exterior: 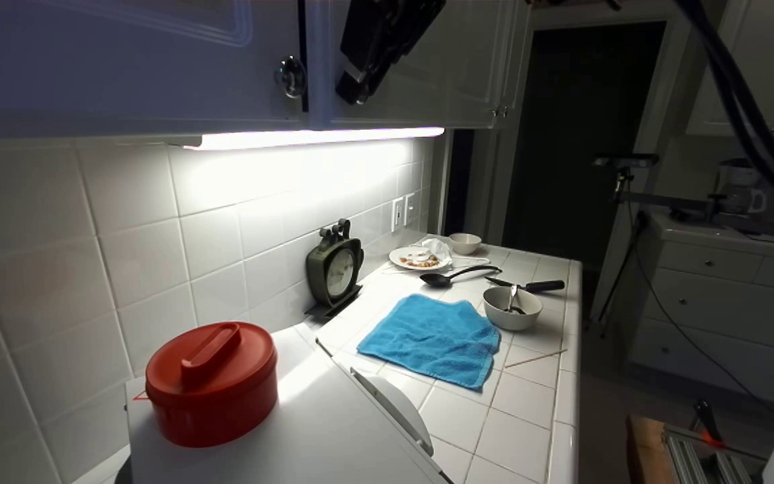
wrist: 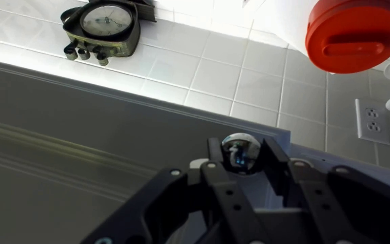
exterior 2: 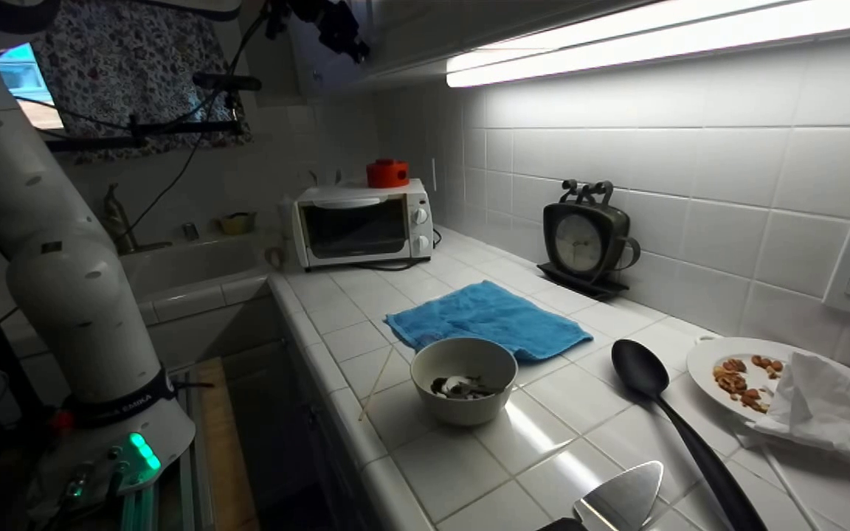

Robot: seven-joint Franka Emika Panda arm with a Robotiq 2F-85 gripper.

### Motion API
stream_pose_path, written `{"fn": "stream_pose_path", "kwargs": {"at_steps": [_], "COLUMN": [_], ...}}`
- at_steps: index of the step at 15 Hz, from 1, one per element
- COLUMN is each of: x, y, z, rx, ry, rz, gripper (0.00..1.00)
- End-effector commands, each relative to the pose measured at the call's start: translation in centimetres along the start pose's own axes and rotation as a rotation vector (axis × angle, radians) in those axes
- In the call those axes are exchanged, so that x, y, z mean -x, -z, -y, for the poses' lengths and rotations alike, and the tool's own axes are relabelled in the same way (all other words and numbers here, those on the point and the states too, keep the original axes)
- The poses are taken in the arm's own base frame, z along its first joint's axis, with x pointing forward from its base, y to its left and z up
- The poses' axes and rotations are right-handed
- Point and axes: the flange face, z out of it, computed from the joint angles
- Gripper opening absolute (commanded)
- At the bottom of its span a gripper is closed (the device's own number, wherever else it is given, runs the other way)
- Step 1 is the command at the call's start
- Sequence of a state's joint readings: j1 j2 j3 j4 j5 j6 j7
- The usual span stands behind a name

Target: Open the right door of the cabinet above the light.

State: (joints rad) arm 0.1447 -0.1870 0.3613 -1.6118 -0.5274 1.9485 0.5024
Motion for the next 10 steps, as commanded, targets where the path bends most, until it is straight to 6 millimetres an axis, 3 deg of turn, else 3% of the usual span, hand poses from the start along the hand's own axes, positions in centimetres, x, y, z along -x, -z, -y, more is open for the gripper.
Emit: {"fn": "stream_pose_path", "kwargs": {"at_steps": [1, 10], "x": [1.8, 4.5], "y": [3.1, 5.9], "z": [-0.1, -2.7], "rx": [-0.067, -0.168], "ry": [0.059, 0.133], "rz": [0.019, 0.098], "gripper": [0.1, 0.1]}}
